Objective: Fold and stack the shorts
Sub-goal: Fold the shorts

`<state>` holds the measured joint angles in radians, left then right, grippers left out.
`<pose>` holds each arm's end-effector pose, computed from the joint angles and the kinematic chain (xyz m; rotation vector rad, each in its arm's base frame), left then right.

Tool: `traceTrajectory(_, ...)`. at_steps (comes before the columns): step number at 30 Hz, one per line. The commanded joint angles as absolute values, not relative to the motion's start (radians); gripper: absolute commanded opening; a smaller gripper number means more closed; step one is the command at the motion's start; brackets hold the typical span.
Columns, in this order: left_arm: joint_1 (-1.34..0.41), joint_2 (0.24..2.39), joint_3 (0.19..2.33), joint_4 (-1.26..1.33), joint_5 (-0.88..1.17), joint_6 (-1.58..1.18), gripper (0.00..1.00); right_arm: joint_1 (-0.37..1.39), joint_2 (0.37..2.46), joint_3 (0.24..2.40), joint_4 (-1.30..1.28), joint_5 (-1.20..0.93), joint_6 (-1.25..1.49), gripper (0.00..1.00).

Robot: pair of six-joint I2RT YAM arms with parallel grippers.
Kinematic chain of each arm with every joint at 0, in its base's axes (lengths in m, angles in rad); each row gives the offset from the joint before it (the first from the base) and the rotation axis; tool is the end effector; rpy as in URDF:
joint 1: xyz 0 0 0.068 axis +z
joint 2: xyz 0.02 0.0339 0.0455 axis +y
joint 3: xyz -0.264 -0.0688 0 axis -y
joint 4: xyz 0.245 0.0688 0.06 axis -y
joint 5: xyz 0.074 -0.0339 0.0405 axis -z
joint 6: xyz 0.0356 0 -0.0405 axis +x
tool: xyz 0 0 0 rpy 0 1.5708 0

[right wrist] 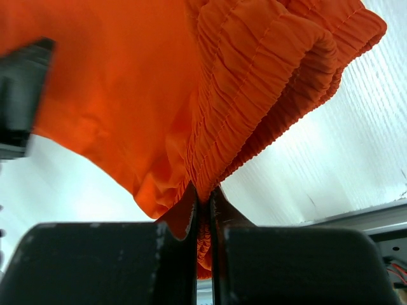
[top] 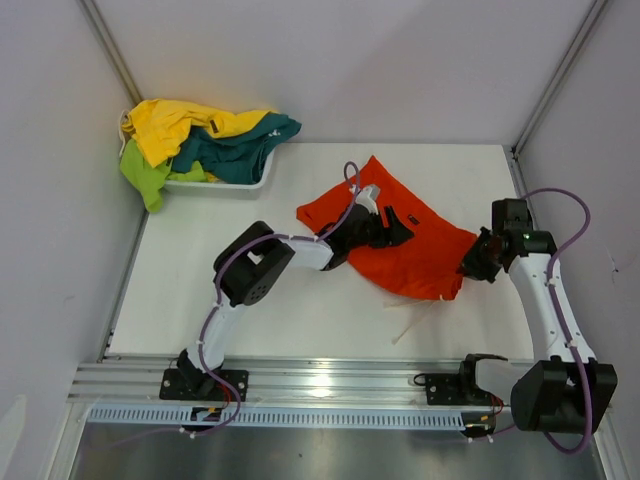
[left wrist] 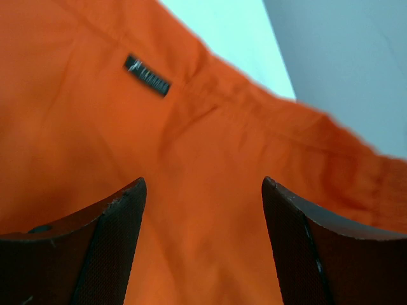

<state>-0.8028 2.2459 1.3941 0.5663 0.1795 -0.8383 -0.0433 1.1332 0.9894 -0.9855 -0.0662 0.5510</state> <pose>0.3401 -0.3613 0.1440 0.1022 2.0629 -1.2551 0.2059 -0.0066 0.2779 0.7773 2.6073 0.2405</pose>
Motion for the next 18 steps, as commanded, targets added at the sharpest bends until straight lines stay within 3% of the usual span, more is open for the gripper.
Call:
traceTrajectory(1, -0.819, 2.229, 1.336, 0.687, 0.083, -0.870, 0.76, -0.040, 1.132, 1.069, -1.016, -0.051, 0.514, 0.00)
traceTrajectory(18, -0.882, 2.183, 1.033, 0.845, -0.168, -1.006, 0.77, -0.113, 1.249, 1.178, -0.962, -0.101, 0.448, 0.00)
